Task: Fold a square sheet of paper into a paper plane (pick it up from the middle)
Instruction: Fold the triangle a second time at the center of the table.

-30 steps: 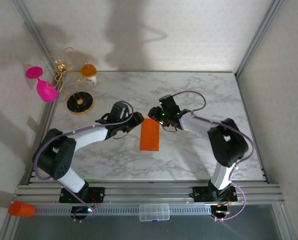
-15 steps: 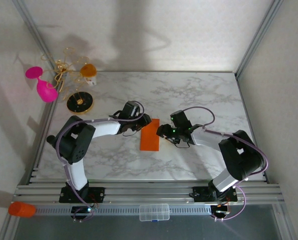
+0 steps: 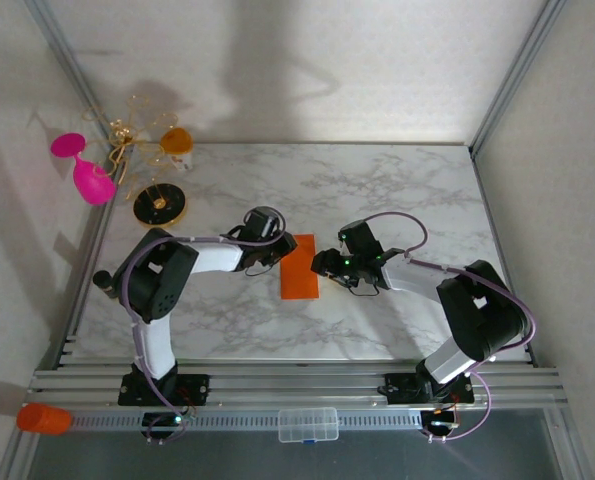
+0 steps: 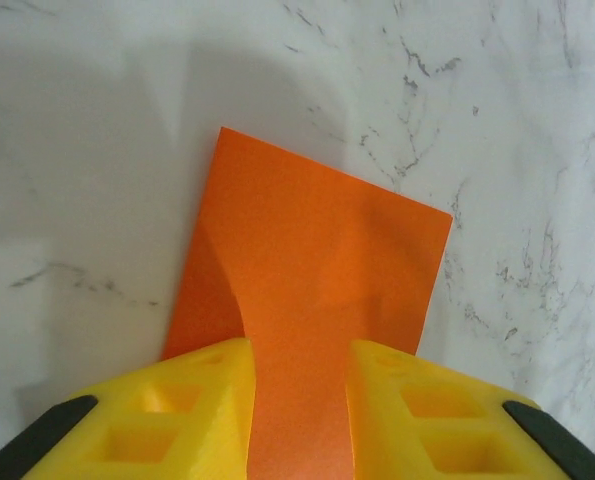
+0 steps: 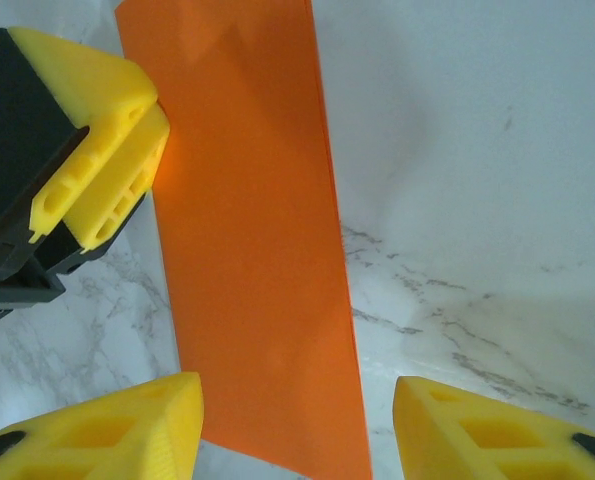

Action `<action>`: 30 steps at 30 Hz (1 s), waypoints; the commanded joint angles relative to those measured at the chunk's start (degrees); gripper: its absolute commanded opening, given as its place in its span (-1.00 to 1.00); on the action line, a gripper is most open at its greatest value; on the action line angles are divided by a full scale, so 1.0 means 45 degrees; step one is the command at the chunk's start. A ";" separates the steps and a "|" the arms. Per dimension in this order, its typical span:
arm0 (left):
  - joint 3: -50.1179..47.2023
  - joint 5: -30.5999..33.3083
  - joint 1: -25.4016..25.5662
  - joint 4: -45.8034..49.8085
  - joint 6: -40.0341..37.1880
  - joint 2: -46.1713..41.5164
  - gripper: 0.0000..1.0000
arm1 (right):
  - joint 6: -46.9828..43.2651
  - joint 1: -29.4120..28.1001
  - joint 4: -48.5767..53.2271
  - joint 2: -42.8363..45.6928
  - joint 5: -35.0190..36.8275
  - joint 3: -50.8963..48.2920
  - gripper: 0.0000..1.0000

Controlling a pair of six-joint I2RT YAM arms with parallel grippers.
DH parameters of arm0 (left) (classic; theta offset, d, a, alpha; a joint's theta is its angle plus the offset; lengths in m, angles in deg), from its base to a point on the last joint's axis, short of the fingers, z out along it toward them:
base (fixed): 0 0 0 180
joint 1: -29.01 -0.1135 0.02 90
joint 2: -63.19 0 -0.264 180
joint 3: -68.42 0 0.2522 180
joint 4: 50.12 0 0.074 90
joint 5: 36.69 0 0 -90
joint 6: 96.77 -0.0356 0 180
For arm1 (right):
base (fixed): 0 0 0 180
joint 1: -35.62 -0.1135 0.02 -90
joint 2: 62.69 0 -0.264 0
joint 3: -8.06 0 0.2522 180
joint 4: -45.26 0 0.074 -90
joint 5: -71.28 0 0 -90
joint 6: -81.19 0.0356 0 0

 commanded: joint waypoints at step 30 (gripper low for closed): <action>-0.1011 0.1019 -0.0142 0.0463 0.0832 -0.0134 -0.41 | 0.0034 -0.1215 0.1936 -0.1448 -0.0492 0.1087 -0.11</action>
